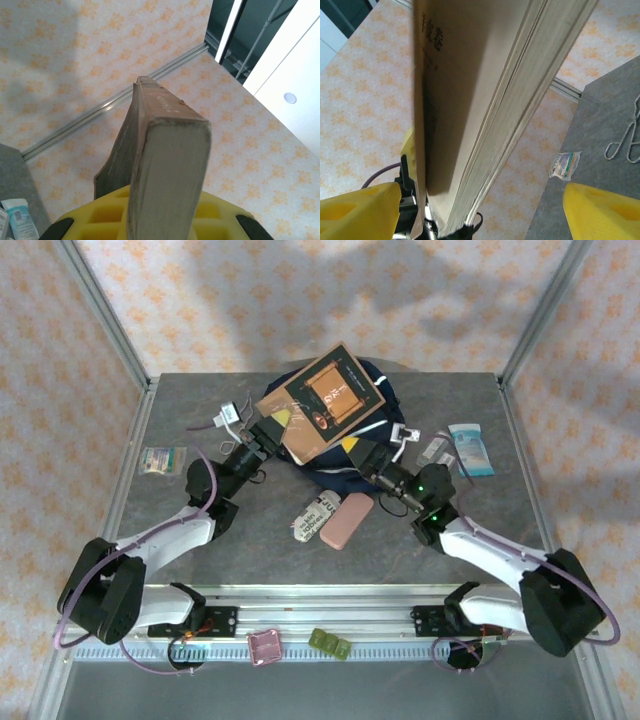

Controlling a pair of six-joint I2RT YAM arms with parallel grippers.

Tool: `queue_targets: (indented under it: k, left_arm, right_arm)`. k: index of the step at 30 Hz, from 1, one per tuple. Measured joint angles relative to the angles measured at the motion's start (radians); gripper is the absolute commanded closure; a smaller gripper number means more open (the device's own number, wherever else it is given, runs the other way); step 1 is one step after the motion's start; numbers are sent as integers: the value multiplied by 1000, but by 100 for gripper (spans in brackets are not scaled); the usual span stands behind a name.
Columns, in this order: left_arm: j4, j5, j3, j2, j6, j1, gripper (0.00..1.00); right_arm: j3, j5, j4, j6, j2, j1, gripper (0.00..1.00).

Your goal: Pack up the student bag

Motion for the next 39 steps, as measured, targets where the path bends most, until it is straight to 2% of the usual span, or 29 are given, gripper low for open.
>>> queue_targets:
  k: [7,8,9,10,11,12,13,14,15,16,18,21,23,27,30,34,39]
  left_arm:
    - [61,-10,-51,13,-31,-19,100]
    - [66,-13,-57,18,-34,-19,100]
    - [69,-20,-59,23,-35,-19,100]
    - [73,-24,-59,27,-37,-19,100]
    - [84,-29,-59,31,-39,-21,100]
    - [96,-33,-59,33,-39,-25,100]
    - [107,-39,-59,33,-38,-30,100]
    - [121,-48,-58,34,-37,-38,100]
    - [134,-65,-58,38,-36,-43,95]
    - [138,-77,-56,43,-35,-43,85]
    - [137,-94,-50,58,-26,-43,56]
    - [54,-77,-34,64,39,-67,44]
    - [-100,-66,8,60,132,-80,38]
    - [-460,-61,161,80,359,-84,28]
    - [-684,-71,323,158,539,-85,23]
    - [-952,-115,550,325,765,-105,22]
    - [-1265,-206,860,597,1005,-162,21]
  right_arm:
    - [64,-53,177,45,79,0,20]
    - [71,-58,193,48,79,0,25]
    - [80,-63,204,50,79,0,35]
    - [89,-64,202,46,79,1,51]
    - [99,-64,186,43,79,2,73]
    - [109,-61,161,42,79,2,89]
    - [119,-56,132,39,79,2,99]
    - [133,-50,96,33,80,2,100]
    - [149,-45,63,28,82,2,100]
    - [163,-42,38,24,84,0,100]
    - [188,-41,-20,16,85,-6,100]
    - [169,-39,-79,14,72,-27,100]
    - [121,-40,-138,13,23,-73,100]
    - [66,21,-377,-55,-186,-187,100]
    - [66,96,-542,-129,-340,-241,100]
    - [69,195,-732,-201,-470,-311,100]
    - [69,305,-929,-259,-525,-363,100]
